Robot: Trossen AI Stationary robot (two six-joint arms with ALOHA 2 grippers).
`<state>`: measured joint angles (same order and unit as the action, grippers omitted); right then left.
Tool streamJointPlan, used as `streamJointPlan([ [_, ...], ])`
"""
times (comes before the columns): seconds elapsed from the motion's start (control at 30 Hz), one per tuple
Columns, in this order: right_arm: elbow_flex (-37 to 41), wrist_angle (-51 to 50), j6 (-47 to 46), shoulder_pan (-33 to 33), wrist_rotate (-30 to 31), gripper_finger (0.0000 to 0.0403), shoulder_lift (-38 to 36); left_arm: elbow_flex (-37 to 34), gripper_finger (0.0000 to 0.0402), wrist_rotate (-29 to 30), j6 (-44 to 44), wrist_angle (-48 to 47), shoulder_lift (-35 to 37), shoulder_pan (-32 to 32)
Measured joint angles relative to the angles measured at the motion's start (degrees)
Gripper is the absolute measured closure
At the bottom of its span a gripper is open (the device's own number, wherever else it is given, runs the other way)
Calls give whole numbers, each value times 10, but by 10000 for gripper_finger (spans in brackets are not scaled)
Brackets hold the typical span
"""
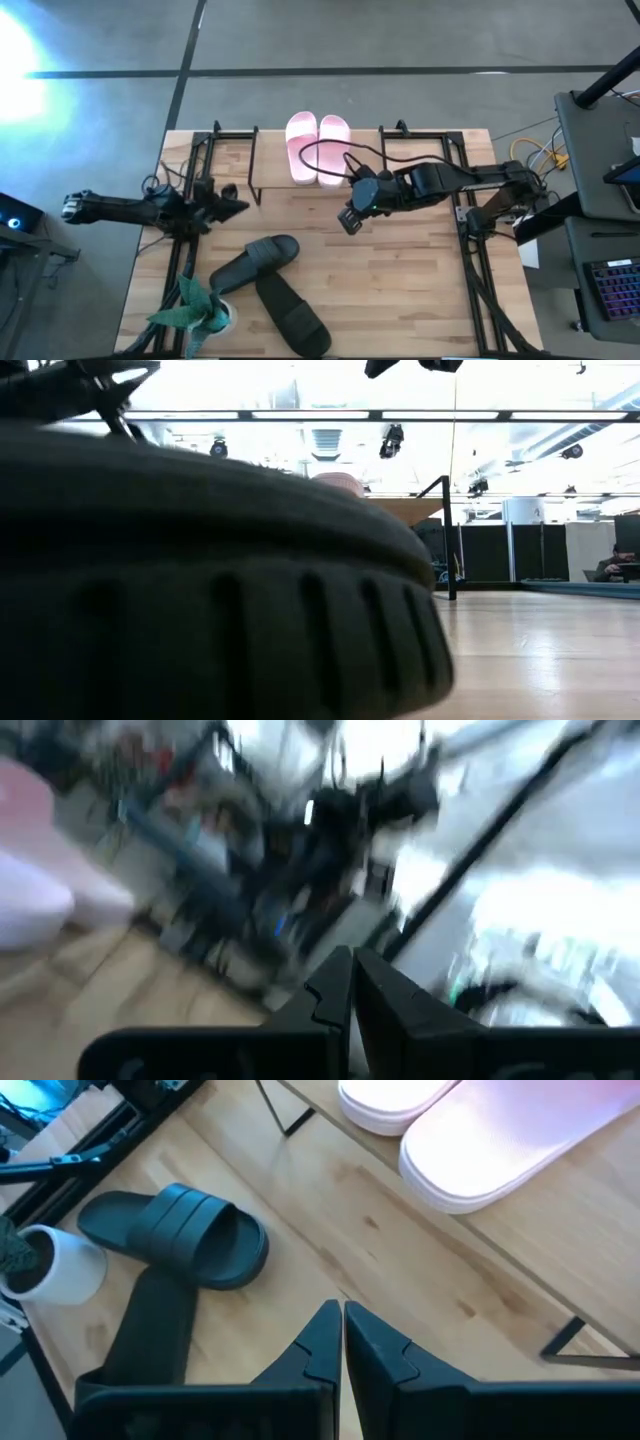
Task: Pick and place slides into the shelf
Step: Put the top black slide under the shelf
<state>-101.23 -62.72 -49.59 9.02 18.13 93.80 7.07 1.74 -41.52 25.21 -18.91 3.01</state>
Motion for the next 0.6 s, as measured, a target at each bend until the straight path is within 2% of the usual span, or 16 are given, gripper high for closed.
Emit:
streamJointPlan([
  [0.07,0,0,-4,1,0,394,0,52,402,-29,48,-147,-7,3],
  [0.17,0,0,-8,3,0,394,0,149,402,-33,154,-396,-34,10],
  [0.27,0,-2,-9,7,0,394,0,232,402,-26,243,-561,-88,20],
  [0.33,0,-7,-10,9,0,394,0,277,402,-22,283,-616,-119,30],
  [0.47,0,-26,-23,16,0,394,0,344,402,-6,294,-676,-161,60],
  [0.6,3,-50,-40,24,9,394,0,399,402,58,277,-721,-195,116],
])
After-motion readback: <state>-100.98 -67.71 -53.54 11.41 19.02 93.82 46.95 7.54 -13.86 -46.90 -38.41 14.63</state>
